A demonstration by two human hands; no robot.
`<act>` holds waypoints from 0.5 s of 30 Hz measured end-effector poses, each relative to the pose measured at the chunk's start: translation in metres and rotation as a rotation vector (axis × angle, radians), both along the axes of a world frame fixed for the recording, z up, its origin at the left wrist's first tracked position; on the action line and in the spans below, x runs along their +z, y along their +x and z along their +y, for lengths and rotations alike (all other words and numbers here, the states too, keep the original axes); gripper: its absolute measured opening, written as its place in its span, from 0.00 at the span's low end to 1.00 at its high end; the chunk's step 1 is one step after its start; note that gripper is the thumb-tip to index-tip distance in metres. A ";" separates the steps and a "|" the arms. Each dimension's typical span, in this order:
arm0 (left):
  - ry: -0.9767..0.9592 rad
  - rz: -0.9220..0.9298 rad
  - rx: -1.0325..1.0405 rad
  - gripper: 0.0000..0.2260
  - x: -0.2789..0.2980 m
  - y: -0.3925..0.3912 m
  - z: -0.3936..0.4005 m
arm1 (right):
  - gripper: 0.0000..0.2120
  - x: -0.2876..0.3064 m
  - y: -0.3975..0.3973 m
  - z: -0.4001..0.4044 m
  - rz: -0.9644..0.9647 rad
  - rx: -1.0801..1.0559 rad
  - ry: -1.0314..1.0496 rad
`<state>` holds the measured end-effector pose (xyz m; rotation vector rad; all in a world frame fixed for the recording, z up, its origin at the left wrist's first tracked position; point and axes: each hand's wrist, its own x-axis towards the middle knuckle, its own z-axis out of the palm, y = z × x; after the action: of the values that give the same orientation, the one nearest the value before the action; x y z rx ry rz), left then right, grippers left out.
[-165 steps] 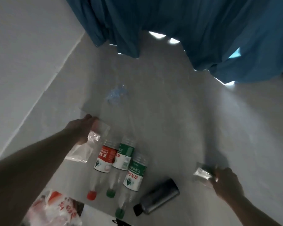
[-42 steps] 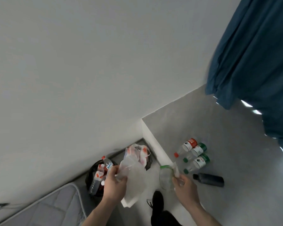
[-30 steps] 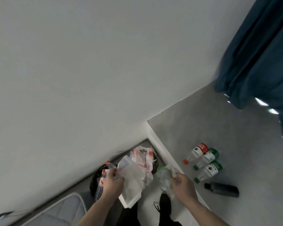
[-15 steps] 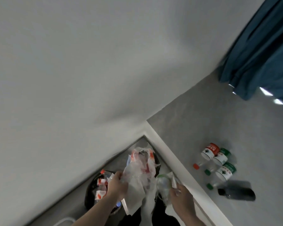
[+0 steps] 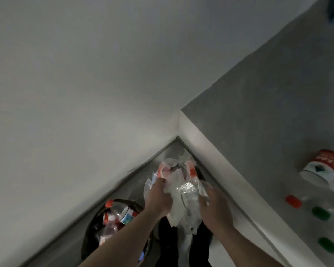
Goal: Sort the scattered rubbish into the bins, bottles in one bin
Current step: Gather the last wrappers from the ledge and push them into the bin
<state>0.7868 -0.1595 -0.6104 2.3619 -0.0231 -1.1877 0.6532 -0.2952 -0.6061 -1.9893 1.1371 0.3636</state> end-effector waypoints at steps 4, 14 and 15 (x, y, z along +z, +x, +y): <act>-0.044 -0.046 -0.298 0.35 -0.059 0.003 -0.004 | 0.18 -0.071 0.017 0.007 0.035 0.038 -0.056; 0.116 -0.059 -1.020 0.38 -0.157 0.000 -0.005 | 0.19 -0.201 0.040 0.031 0.182 0.122 -0.126; 0.118 -0.054 -1.014 0.35 -0.166 -0.001 -0.006 | 0.20 -0.214 0.041 0.033 0.190 0.134 -0.143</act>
<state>0.7860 -0.1655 -0.7764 2.5121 -1.3247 -1.5449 0.6941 -0.2617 -0.8201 -2.2000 1.1769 0.5654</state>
